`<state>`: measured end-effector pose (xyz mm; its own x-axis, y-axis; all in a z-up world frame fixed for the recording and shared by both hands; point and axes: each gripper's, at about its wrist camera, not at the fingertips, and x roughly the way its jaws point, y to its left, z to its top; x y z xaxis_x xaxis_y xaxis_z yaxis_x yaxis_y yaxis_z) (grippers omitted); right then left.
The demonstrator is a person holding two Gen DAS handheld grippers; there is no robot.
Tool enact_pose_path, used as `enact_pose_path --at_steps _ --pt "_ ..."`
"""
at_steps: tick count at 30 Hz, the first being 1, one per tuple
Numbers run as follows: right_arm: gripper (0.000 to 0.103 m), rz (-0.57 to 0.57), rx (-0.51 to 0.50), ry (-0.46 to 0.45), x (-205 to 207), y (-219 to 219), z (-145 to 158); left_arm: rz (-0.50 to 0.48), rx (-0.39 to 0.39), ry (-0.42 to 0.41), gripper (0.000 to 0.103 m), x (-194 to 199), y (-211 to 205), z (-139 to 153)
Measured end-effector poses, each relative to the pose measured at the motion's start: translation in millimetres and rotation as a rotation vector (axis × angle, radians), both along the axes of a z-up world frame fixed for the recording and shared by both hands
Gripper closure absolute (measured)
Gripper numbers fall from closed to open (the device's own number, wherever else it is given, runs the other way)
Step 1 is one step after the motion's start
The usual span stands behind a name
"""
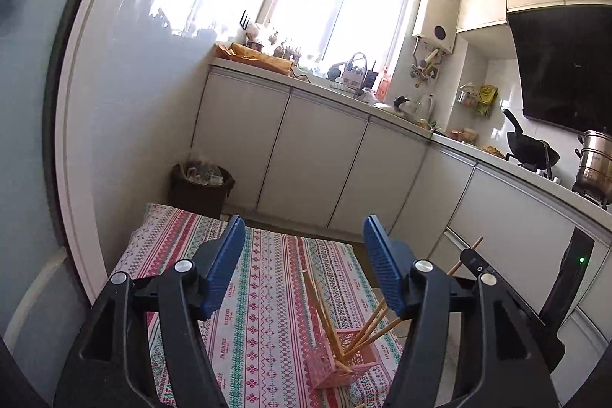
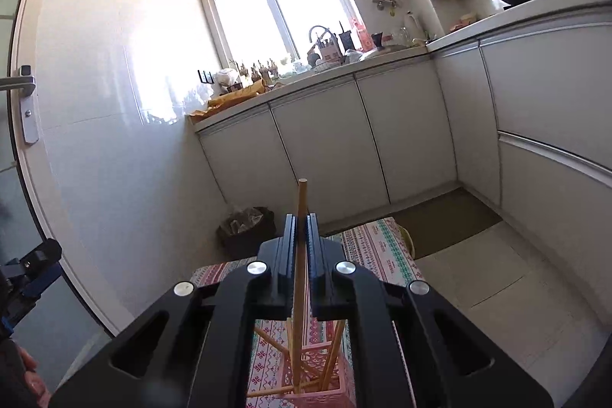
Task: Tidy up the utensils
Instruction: 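Lower the right tool's chopstick into the pink basket and open it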
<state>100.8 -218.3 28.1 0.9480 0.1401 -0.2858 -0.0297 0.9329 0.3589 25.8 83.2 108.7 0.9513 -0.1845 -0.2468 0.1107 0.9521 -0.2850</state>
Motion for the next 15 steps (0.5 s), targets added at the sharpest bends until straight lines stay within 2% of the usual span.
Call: enact_pose_path --at_steps 9,11,12,13,15 --pt "0.094 0.016 -0.053 0.128 12 19 -20 0.022 -0.014 0.008 0.042 -5 16 3" --pt "0.083 0.011 -0.032 0.154 14 17 -26 0.020 -0.009 0.010 0.042 -5 14 4" --pt "0.070 0.004 -0.025 0.166 15 16 -29 0.020 -0.009 0.010 0.042 -6 16 3" --pt "0.065 0.003 -0.015 0.178 15 14 -32 0.020 -0.010 0.010 0.042 -6 16 3" --pt "0.065 0.003 0.001 0.191 14 13 -36 0.019 -0.012 0.009 0.042 -6 16 3"
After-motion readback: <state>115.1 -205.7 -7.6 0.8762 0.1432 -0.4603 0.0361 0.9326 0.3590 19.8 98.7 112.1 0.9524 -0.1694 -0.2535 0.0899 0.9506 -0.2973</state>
